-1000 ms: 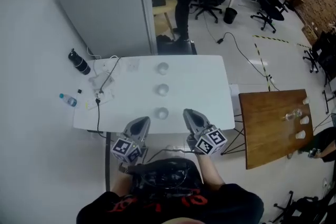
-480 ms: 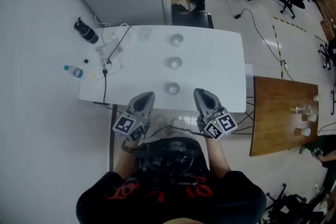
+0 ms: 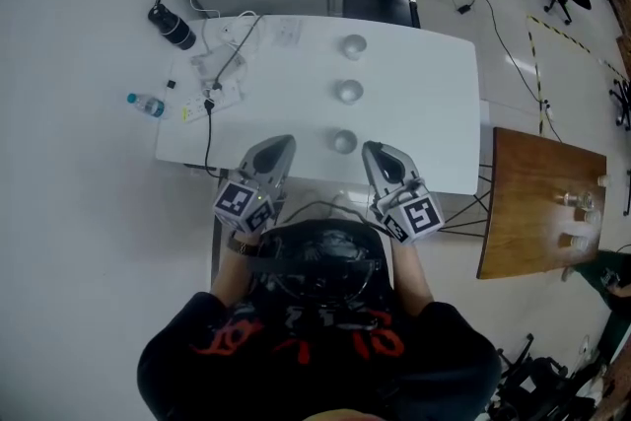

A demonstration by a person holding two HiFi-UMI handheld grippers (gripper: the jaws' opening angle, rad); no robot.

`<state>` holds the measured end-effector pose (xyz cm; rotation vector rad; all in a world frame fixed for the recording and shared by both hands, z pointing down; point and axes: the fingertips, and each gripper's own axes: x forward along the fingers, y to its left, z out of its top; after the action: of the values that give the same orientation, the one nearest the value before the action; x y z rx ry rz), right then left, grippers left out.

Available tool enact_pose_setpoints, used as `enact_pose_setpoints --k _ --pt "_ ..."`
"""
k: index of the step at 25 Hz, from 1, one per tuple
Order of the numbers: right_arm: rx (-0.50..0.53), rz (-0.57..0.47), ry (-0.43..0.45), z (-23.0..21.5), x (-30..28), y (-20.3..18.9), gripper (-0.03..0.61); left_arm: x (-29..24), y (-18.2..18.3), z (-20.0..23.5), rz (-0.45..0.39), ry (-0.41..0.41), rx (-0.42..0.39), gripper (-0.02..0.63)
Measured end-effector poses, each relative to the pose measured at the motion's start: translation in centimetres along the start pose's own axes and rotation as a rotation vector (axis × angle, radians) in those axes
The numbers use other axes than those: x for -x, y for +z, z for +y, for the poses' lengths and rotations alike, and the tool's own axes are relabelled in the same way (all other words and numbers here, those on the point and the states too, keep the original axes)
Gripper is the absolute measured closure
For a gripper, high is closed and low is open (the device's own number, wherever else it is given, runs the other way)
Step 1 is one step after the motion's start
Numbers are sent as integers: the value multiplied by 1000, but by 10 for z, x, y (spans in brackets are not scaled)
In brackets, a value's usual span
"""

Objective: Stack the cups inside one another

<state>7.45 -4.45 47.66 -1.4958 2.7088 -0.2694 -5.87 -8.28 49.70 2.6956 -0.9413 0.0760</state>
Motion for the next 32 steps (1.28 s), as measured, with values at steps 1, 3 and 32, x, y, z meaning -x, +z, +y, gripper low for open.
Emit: enact_pose_setpoints --k 1,3,32 --pt "12 5 3 2 -5 -1 572 0 1 4 -5 2 -1 621" --pt "24 31 -3 3 -12 -4 480 0 4 8 -16 1 10 621" --pt "172 688 -102 -65 -61 -272 94 25 1 39 -24 83 47 621"
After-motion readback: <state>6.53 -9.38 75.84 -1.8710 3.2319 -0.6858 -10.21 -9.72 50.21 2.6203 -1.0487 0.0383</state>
